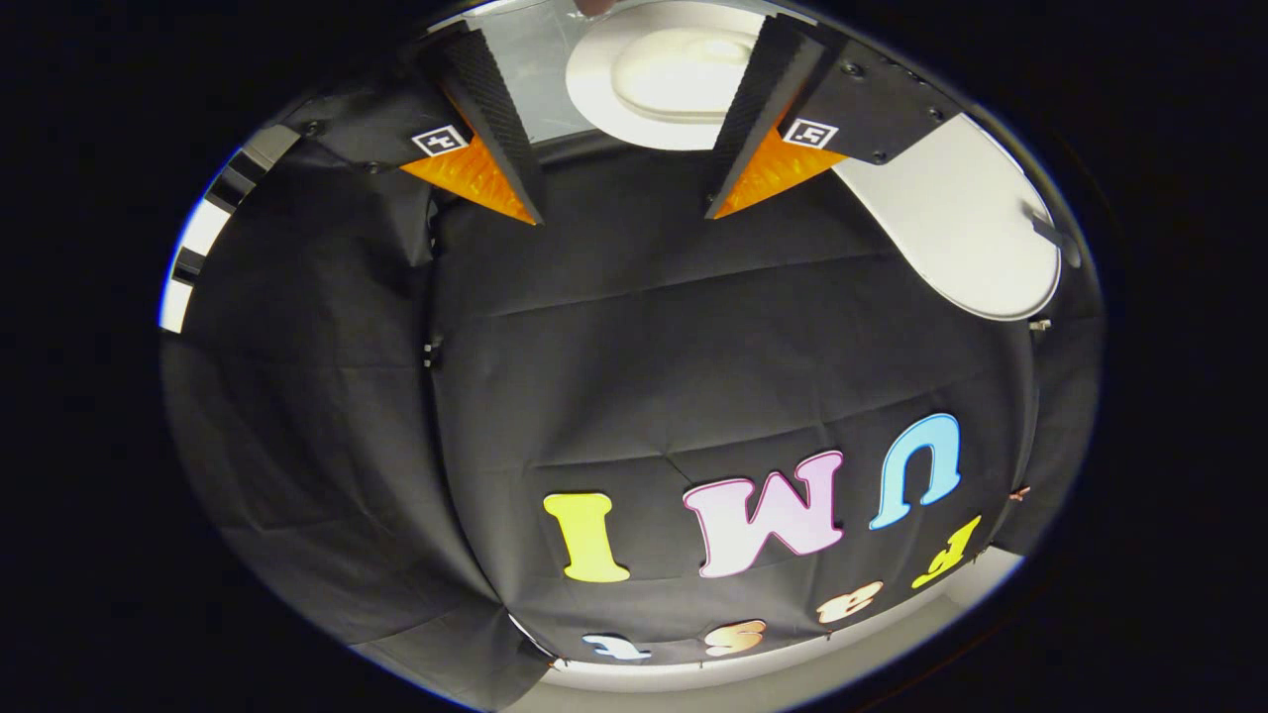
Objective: Open the toilet lid.
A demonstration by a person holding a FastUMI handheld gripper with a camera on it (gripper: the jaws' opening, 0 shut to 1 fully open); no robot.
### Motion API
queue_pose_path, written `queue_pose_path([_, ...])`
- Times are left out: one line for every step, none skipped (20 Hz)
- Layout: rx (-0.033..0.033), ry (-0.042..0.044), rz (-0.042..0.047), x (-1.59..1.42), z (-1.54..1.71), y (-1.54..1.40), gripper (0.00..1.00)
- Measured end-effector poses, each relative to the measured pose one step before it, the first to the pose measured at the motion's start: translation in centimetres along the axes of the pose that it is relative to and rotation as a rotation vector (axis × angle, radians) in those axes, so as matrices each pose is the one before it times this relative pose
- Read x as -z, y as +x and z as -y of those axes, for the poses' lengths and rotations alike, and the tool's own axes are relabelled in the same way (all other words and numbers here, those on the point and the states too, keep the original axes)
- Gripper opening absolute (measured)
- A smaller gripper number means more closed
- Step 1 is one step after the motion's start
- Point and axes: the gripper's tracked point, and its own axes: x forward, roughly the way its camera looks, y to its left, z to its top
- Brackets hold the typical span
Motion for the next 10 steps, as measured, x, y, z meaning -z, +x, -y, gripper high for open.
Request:
queue_pose_path([0.00019, -0.01838, 0.00173, 0.546, 0.138, -0.016, 0.99])
queue_pose_path([-0.00503, -0.01586, 0.00417, 0.365, 0.080, 0.034, 0.99])
queue_pose_path([0.00647, -0.01544, 0.00405, 0.283, 0.166, 0.013, 0.99])
queue_pose_path([-0.01063, -0.01258, 0.01291, 0.083, -0.134, 0.039, 0.99])
queue_pose_path([-0.00204, -0.01301, 0.00648, 0.122, -0.162, -0.004, 0.99])
queue_pose_path([-0.00098, -0.01513, 0.00848, 0.104, -0.040, 0.005, 0.99])
queue_pose_path([-0.00178, -0.01086, 0.00638, 0.062, 0.052, -0.113, 0.99])
queue_pose_path([0.00224, -0.00661, 0.00566, 0.083, 0.166, 0.029, 0.99])
queue_pose_path([-0.00314, -0.00537, 0.00929, -0.083, -0.111, -0.087, 0.99])
queue_pose_path([0.00183, -0.00421, 0.00056, 0.188, 0.048, -0.068, 0.99])
